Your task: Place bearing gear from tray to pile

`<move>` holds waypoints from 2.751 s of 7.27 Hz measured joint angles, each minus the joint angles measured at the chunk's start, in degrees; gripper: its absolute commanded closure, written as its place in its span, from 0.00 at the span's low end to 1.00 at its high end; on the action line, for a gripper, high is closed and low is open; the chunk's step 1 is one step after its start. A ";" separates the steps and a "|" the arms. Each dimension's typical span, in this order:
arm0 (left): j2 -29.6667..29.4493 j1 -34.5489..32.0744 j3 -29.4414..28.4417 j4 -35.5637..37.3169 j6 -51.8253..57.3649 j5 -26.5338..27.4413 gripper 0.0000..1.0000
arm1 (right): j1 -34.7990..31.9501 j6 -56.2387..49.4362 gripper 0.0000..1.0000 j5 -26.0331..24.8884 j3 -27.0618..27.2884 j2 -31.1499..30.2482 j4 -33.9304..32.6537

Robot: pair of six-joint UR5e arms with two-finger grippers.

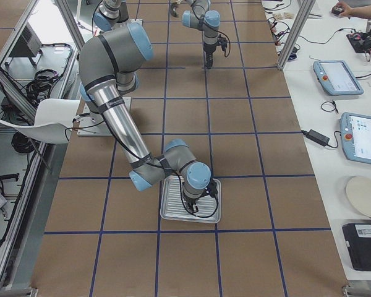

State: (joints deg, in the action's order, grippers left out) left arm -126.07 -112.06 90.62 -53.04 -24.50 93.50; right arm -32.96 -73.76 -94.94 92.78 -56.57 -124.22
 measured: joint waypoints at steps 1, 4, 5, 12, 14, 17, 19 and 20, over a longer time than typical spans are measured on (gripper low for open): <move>0.20 -0.02 0.35 0.00 0.07 -0.04 0.59 | 0.00 0.41 0.75 -0.24 -0.14 -0.23 0.09; 0.66 -0.04 0.85 0.03 0.27 -0.13 1.00 | -2.07 6.45 0.75 -2.67 -0.18 -5.63 4.42; 0.87 -0.05 0.90 -0.01 0.44 -0.17 1.00 | -4.97 11.86 0.75 -3.28 -0.08 -9.53 9.65; 13.02 19.55 12.53 -2.98 30.07 5.37 1.00 | -44.78 83.22 0.76 8.35 1.68 -18.11 30.42; 15.02 28.71 15.50 -1.73 39.46 5.90 1.00 | -56.53 101.30 0.76 11.73 2.75 -17.37 25.52; 16.87 42.05 16.60 -1.56 55.52 5.54 1.00 | -70.93 120.66 0.76 17.24 5.25 -12.81 9.60; 16.19 51.54 16.77 -1.23 65.59 3.82 1.00 | -76.01 126.83 0.05 17.17 5.61 -6.28 -1.11; 15.88 54.70 16.91 -1.06 68.38 3.40 0.92 | -76.71 127.98 0.00 16.35 5.57 -4.85 -3.03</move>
State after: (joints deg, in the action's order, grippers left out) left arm -110.19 -57.36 107.53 -54.11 43.87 96.90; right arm -109.67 54.22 -78.59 98.34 -61.42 -127.25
